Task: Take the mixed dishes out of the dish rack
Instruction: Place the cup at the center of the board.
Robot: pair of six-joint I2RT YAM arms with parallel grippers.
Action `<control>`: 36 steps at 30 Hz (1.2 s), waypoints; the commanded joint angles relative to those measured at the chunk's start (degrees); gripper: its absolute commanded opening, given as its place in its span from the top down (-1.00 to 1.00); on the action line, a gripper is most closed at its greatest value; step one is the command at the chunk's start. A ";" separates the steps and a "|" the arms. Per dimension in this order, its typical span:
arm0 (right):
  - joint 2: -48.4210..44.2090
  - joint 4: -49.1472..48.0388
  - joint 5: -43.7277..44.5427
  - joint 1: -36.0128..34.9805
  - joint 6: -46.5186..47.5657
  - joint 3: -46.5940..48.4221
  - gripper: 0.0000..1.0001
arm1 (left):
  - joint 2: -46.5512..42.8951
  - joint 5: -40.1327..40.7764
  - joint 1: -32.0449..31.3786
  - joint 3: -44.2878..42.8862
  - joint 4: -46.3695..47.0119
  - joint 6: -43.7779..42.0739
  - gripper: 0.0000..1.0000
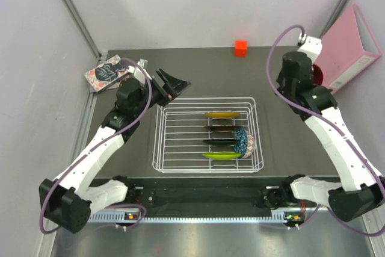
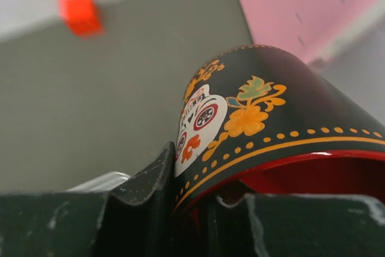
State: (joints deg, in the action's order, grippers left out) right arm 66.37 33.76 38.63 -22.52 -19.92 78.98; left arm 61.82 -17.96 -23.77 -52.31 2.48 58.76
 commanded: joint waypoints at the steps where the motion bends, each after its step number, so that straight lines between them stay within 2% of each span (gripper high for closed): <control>1: -4.56 4.13 -1.31 10.37 -2.11 -6.61 1.00 | -7.05 4.06 -0.14 -0.34 -6.43 -3.12 -0.97; 6: -5.82 3.68 -5.58 15.66 -5.65 -13.05 1.00 | -9.44 9.34 -1.10 -0.86 -11.88 -7.34 -0.97; 13: -3.80 1.23 -20.32 26.20 -9.96 -21.31 1.00 | -11.28 7.50 -1.10 2.22 -13.11 -6.38 -0.97; 15: -2.83 0.26 -21.93 29.20 -11.27 -22.02 1.00 | -11.90 7.41 -1.10 2.48 -13.64 -6.47 -0.97; 26: 7.45 -3.61 -22.90 33.77 -14.27 -22.56 1.00 | -13.83 8.29 -2.07 3.53 -14.96 -7.61 -0.98; 36: 14.66 -4.84 -20.62 34.04 -14.44 -22.29 1.00 | -12.78 7.41 -2.16 4.24 -15.05 -7.61 -0.97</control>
State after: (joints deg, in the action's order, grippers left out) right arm 80.79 34.41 14.79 10.76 -34.65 54.00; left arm 48.73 -9.80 -25.67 -48.60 -13.87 51.92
